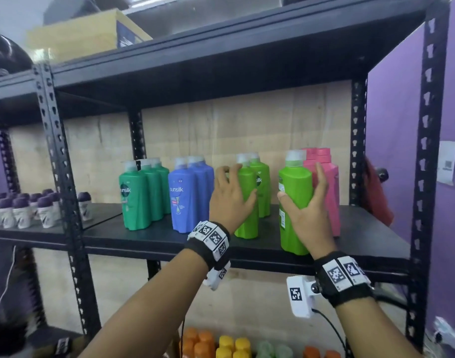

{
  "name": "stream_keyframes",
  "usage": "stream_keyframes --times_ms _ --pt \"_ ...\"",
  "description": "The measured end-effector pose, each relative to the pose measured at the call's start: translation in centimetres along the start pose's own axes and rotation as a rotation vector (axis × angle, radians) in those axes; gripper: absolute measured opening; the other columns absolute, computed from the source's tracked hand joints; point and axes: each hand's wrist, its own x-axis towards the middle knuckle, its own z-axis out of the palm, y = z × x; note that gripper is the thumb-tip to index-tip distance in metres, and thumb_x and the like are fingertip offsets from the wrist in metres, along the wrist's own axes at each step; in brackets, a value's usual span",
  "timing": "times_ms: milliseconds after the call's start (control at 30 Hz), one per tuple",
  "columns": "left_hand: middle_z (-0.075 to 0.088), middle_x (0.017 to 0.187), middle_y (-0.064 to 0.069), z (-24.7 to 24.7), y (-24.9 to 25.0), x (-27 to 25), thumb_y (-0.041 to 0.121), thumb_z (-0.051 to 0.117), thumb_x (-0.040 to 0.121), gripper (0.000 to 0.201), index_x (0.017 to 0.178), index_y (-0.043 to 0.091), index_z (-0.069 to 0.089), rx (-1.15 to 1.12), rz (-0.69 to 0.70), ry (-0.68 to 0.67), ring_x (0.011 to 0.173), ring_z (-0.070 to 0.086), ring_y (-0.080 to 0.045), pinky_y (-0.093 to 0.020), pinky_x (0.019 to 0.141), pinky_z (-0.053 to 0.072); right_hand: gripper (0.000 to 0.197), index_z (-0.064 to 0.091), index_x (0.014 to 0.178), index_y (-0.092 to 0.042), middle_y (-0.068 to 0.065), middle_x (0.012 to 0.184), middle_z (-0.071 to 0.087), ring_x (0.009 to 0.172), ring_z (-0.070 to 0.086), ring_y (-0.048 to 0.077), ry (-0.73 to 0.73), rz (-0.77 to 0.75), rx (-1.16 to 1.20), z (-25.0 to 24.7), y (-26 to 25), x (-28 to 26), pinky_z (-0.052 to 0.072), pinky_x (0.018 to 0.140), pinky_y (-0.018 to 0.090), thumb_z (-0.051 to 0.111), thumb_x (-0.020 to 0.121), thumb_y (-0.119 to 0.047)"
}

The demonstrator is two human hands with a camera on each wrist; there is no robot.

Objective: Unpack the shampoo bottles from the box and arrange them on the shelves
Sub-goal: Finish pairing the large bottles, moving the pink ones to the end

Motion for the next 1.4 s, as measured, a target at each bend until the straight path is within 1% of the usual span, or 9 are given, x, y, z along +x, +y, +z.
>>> stream_keyframes --times_ms 100,300,400,533,733,900,1033,1133,1400 --pt "0.042 0.142 -0.002 1.6 -1.8 -0.6 0.06 0.071 0.085 0.087 0.152 0.021 0.031 -0.281 -0.233 -0.112 0.129 0.048 -0.016 -0.034 0.104 0.044 0.099 0.013 0.16 -0.035 -0.005 0.158 0.042 0.132 0.053 0.007 -0.05 0.08 -0.016 1.0 0.0 0.2 0.044 0.112 0.033 0.079 0.087 -0.037" --pt "0.066 0.134 0.008 3.8 -4.1 -2.2 0.096 0.061 0.063 0.099 0.139 0.033 0.052 -0.71 -0.547 -0.438 0.119 0.065 -0.01 -0.039 0.106 0.052 0.084 0.027 0.156 -0.026 -0.001 0.147 0.053 0.131 0.055 0.018 -0.1 0.136 -0.021 2.6 1.2 -0.3 0.045 0.112 0.044 0.075 0.089 -0.043" --pt "0.069 0.129 0.007 4.2 -4.3 -2.7 0.093 0.068 0.059 0.096 0.133 0.033 0.056 -0.767 -0.532 -0.43 0.115 0.067 -0.006 -0.04 0.104 0.054 0.082 0.024 0.157 -0.027 0.0 0.148 0.052 0.13 0.055 0.018 -0.186 0.2 -0.022 3.1 2.1 -1.1 0.045 0.112 0.044 0.07 0.092 -0.048" --pt "0.046 0.145 -0.003 4.4 -4.5 -3.1 0.069 0.086 0.059 0.113 0.147 0.022 0.031 -0.697 -0.482 -0.386 0.131 0.053 -0.015 -0.039 0.113 0.046 0.084 0.012 0.159 -0.035 0.002 0.158 0.044 0.139 0.049 0.019 -0.294 0.27 -0.066 3.6 2.7 -1.5 0.037 0.117 0.039 0.05 0.093 -0.069" --pt "0.048 0.133 -0.001 4.4 -4.9 -3.1 0.04 0.086 0.072 0.085 0.132 0.028 0.026 -0.766 -0.511 -0.303 0.118 0.055 -0.005 -0.034 0.106 0.05 0.083 0.004 0.155 -0.056 -0.026 0.161 0.023 0.137 0.032 0.003 -0.397 0.355 -0.051 2.9 3.1 -0.9 0.026 0.118 0.038 0.013 0.082 -0.095" --pt "0.059 0.135 -0.003 4.0 -5.2 -2.8 0.036 0.066 0.071 0.075 0.136 0.031 0.028 -0.879 -0.624 -0.294 0.11 0.064 -0.014 -0.041 0.102 0.054 0.086 0.023 0.158 -0.044 -0.031 0.143 0.031 0.136 0.029 -0.003 -0.383 0.463 0.117 2.1 3.2 -0.4 0.024 0.109 0.026 0.03 0.086 -0.088" --pt "0.055 0.132 0.006 3.9 -5.2 -2.9 0.05 0.077 0.068 0.087 0.135 0.031 0.024 -0.887 -0.615 -0.245 0.118 0.062 -0.016 -0.044 0.107 0.05 0.087 0.035 0.154 -0.034 -0.023 0.138 0.043 0.13 0.041 0.002 -0.372 0.532 0.139 2.1 3.1 -0.5 0.031 0.107 0.027 0.045 0.084 -0.084" --pt "0.05 0.138 -0.002 4.0 -5.0 -3.1 0.069 0.08 0.062 0.097 0.13 0.029 0.025 -0.771 -0.587 -0.242 0.126 0.057 -0.021 -0.044 0.109 0.048 0.069 0.042 0.145 -0.037 -0.029 0.118 0.054 0.109 0.052 -0.008 -0.349 0.549 0.134 2.2 3.3 -0.5 0.036 0.088 0.018 0.052 0.082 -0.066" --pt "0.055 0.135 -0.005 4.3 -5.8 -3.3 0.05 0.085 0.076 0.082 0.13 0.026 0.029 -0.765 -0.58 -0.228 0.121 0.062 -0.022 -0.047 0.104 0.053 0.061 0.04 0.136 -0.05 -0.039 0.105 0.056 0.087 0.055 -0.026 -0.337 0.573 0.122 1.9 3.5 -0.7 0.037 0.078 0.013 0.065 0.081 -0.054"
